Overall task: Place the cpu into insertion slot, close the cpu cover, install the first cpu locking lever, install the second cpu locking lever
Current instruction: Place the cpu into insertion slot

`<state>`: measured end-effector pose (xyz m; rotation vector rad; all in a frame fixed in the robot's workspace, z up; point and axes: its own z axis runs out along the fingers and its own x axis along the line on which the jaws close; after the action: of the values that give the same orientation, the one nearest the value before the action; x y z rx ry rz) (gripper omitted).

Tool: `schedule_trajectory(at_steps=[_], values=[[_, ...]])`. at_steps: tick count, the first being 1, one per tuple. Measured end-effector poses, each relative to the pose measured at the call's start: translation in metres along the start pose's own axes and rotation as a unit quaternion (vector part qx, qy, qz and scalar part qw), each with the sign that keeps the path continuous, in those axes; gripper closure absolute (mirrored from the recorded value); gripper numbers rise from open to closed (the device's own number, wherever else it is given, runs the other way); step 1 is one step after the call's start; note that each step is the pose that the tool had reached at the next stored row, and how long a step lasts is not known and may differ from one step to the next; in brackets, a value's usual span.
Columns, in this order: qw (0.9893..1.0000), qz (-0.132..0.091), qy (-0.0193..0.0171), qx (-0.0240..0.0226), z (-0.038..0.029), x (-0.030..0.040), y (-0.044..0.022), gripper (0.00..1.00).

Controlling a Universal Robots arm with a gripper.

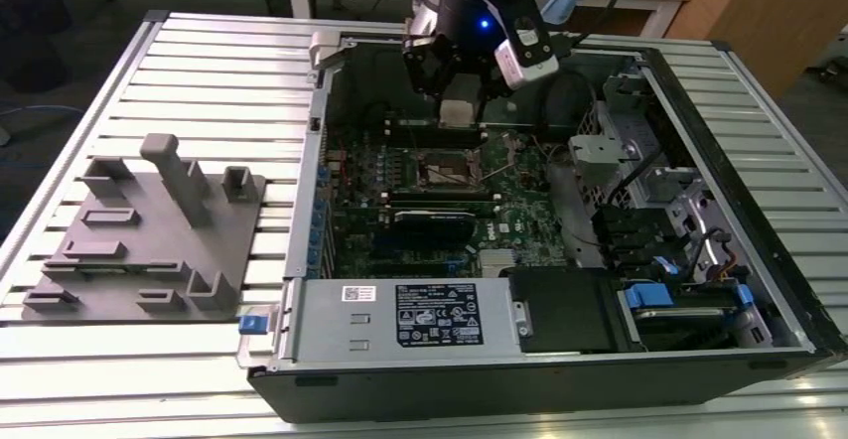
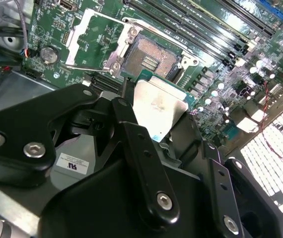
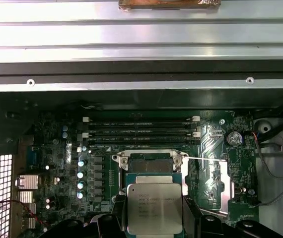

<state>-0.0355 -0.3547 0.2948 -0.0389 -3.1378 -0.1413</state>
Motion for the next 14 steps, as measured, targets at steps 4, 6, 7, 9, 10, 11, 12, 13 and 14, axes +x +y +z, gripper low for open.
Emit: schedule_trajectory(at_steps=[4,6,7,9,10,11,12,13,14], values=[[1.0,0.0,0.0,0.0001,0.0008,0.0,-0.0001,0.46],[1.0,0.0,-0.0001,-0.0003,0.003,0.0,-0.0003,0.46],[1.0,0.0,0.0,-0.0003,0.0036,0.0,-0.0003,0.46],[1.0,0.0,0.0001,-0.0002,0.0036,0.0,-0.0003,0.46],[1.0,0.0,0.0,-0.0003,0.0037,0.0,-0.0003,0.46],[1.0,0.0,0.0,-0.0002,0.0037,0.0,-0.0003,0.46],[1.0,0.0,0.0,-0.0003,0.0037,0.0,-0.0003,0.46],[1.0,0.0,0.0,-0.0002,0.0037,0.0,-0.0004,0.46],[1.0,0.0,0.0,-0.0003,0.0037,0.0,-0.0004,0.46]])
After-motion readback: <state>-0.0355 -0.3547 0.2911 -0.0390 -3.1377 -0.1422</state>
